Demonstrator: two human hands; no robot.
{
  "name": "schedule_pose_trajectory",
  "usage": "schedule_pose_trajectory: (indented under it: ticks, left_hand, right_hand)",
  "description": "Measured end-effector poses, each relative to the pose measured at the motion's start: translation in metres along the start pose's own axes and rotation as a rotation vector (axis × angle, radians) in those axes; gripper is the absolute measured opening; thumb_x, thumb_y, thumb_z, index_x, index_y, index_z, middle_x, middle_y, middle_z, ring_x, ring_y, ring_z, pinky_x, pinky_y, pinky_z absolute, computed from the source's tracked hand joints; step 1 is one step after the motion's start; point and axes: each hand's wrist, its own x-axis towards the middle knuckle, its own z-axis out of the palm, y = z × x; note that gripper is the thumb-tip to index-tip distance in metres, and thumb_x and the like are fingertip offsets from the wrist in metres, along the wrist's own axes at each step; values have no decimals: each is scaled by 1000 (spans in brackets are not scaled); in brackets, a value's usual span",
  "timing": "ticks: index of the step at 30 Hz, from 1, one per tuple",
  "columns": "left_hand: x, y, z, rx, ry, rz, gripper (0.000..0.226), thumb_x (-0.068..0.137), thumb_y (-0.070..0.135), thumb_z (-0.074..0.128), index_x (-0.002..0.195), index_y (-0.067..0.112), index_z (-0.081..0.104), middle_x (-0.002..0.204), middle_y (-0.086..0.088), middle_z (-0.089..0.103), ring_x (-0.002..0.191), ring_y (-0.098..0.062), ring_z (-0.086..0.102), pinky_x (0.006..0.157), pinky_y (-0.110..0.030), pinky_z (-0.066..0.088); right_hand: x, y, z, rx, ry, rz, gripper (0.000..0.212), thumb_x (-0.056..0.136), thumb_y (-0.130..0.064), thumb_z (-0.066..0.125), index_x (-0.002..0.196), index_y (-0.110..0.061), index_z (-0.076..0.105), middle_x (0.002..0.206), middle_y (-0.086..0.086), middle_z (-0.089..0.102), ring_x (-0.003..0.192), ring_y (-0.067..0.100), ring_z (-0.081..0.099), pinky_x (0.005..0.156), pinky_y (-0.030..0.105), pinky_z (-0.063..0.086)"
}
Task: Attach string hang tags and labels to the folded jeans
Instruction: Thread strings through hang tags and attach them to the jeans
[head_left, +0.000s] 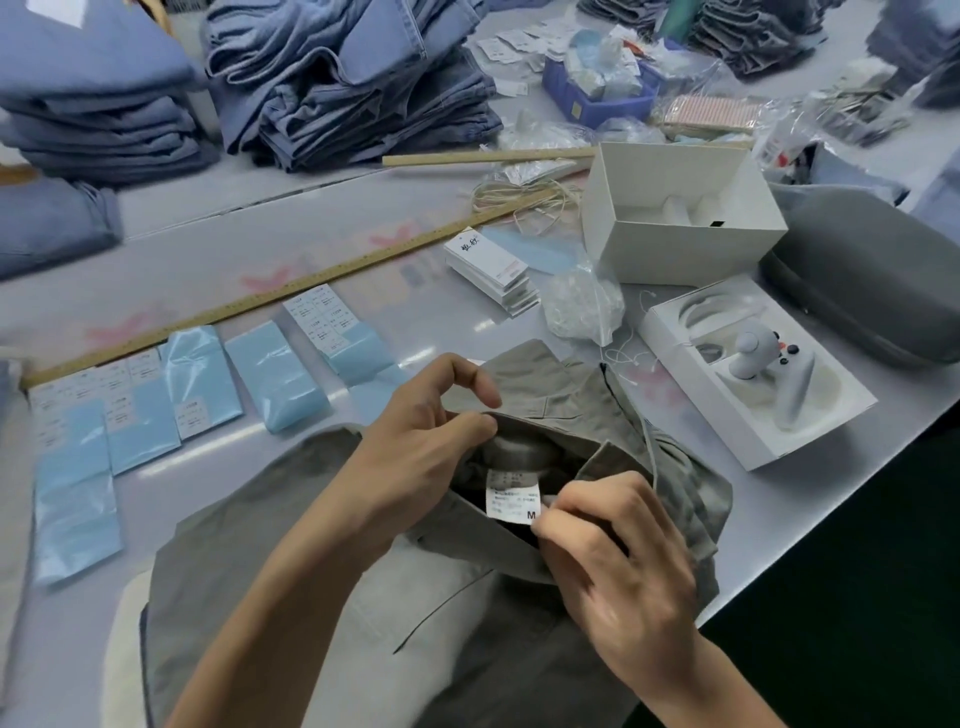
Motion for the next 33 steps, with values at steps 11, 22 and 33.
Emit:
schedule_pose_trajectory:
  ticks: [11,22,33]
  left_hand:
    - [5,8,-57,260,554,557,23,97,30,60,120,26,62,125,9,69,121,-13,63,103,-41,49]
    - [-22,-126,10,936,288,357,50,107,46,29,147,28,54,158,3,44,148,-15,36,117,-41,26]
    - [-44,-170,-77,1035,511,-46,56,95,55,33,146,39,51,150,5,54,140,-15,45,114,-38,21]
  right_hand:
    - [45,43,-46,-190,-248,476,56,96,-72,35,132,-32,52,68,-22,60,56,0,59,53,24,51]
    - [87,49,-39,-229,-148,312,31,102,-43,47,129,-33,60,131,-13,55,114,4,57,93,25,50]
    - [57,87,27,-295,-1087,494,71,88,-68,21,148,-46,-11,160,-25,-15,147,-9,-9,115,15,-7]
